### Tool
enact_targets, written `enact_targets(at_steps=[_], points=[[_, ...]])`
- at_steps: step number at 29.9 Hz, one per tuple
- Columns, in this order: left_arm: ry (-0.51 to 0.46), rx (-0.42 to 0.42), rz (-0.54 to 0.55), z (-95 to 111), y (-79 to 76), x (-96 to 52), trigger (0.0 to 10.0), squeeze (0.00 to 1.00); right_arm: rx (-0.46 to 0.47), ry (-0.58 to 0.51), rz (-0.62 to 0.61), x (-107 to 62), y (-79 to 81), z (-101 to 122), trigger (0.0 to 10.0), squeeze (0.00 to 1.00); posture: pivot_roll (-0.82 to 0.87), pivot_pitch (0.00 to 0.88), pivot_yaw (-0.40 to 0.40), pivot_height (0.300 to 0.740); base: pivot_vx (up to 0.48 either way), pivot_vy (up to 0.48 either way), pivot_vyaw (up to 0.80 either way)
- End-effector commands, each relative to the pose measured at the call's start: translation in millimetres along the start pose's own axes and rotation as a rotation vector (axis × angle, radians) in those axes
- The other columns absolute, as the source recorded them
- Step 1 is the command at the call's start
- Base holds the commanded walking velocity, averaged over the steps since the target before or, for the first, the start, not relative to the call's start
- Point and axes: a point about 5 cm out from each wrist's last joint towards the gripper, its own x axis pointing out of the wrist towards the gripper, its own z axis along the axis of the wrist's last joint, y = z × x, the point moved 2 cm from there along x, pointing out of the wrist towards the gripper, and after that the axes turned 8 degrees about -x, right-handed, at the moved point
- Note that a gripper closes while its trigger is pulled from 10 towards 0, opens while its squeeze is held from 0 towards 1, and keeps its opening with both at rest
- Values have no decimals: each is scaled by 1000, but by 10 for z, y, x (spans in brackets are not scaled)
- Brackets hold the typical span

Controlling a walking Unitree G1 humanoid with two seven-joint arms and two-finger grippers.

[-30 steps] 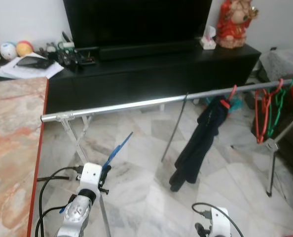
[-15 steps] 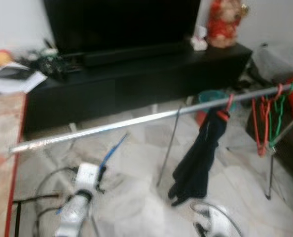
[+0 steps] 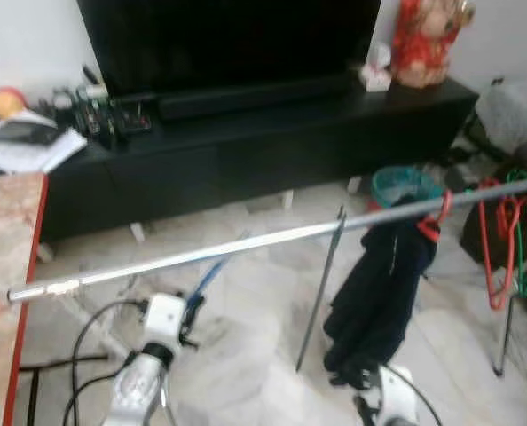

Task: Hang hanger

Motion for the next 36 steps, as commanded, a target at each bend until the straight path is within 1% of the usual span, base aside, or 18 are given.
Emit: enact_targets(at_steps=[1, 4, 5, 7, 11, 12, 13, 14, 17, 19, 20, 23, 25, 27, 31, 33, 35, 36], points=[[-12, 17, 0, 27, 36, -25, 10000, 0, -9, 7, 11, 1, 36, -11, 10000, 0, 59, 0, -35, 740, 0, 0, 0], [-33, 30, -2, 71, 44, -160, 10000, 0, -16, 6, 8, 2, 29, -4, 10000, 0, 58, 0, -35, 740, 0, 0, 0], [-33, 30, -2, 71, 44, -160, 10000, 0, -16, 6, 8, 2, 29, -4, 10000, 0, 58, 0, -35, 740, 0, 0, 0], [-69, 45, -7, 176, 51, -238, 10000, 0, -30, 6, 9, 2, 23, -1, 10000, 0, 60, 0, -35, 740, 0, 0, 0], [-102, 67, -32, 306, 18, -269, 10000, 0, -37, 6, 10, 2, 20, 1, 10000, 0, 61, 0, -37, 740, 0, 0, 0], [-115, 58, -34, 397, 15, -250, 10000, 0, -40, 5, 10, 2, 20, 1, 10000, 0, 61, 0, -37, 740, 0, 0, 0], [-118, 51, -34, 426, 15, -239, 10000, 0, -40, 5, 10, 2, 20, 3, 10000, 0, 64, 0, -38, 740, 0, 0, 0], [-100, 27, -30, 465, 12, -195, 10000, 0, -41, 5, 10, 3, 20, 5, 10000, 0, 64, 0, -38, 740, 0, 0, 0], [-83, 20, -26, 484, 8, -170, 10000, 0, -42, 6, 9, 3, 20, 5, 10000, 0, 64, 0, -38, 740, 0, 0, 0], [-44, -11, -25, 571, -33, -78, 10000, 0, -55, 8, 12, 4, 28, 8, 10000, 0, 61, 0, -34, 740, 0, 0, 0], [-28, -10, -22, 573, -38, -64, 10000, 0, -56, 8, 13, 4, 28, 8, 10000, 0, 61, 0, -34, 740, 0, 0, 0], [-17, -33, -56, 695, -140, 6, 10000, 0, -60, 7, 14, 5, 35, 10, 10000, 0, 61, 0, -30, 740, 0, 0, 0], [-18, -35, -48, 759, -166, 43, 10000, 0, -59, 7, 15, 5, 40, 8, 10000, 0, 62, 0, -28, 740, 0, 0, 0], [-35, -63, -47, 848, -211, 88, 10000, 0, -59, 7, 15, 5, 42, 8, 10000, 0, 62, 0, -28, 740, 0, 0, 0], [-69, -83, -46, 1024, -282, 168, 10000, 0, -61, 7, 18, 5, 53, 5, 10000, 0, 59, 0, -22, 740, 0, 0, 0], [-62, -77, -32, 1050, -280, 197, 10000, 0, -60, 7, 17, 5, 54, 5, 10000, 0, 59, 0, -22, 740, 0, 0, 0], [-31, -60, 13, 1071, -248, 246, 10000, 0, -59, 7, 17, 5, 55, 6, 10000, 0, 60, 0, -22, 740, 0, 0, 0], [-11, -64, 37, 1086, -231, 268, 10000, 0, -59, 7, 18, 5, 56, 7, 10000, 0, 60, 0, -22, 740, 0, 0, 0]])
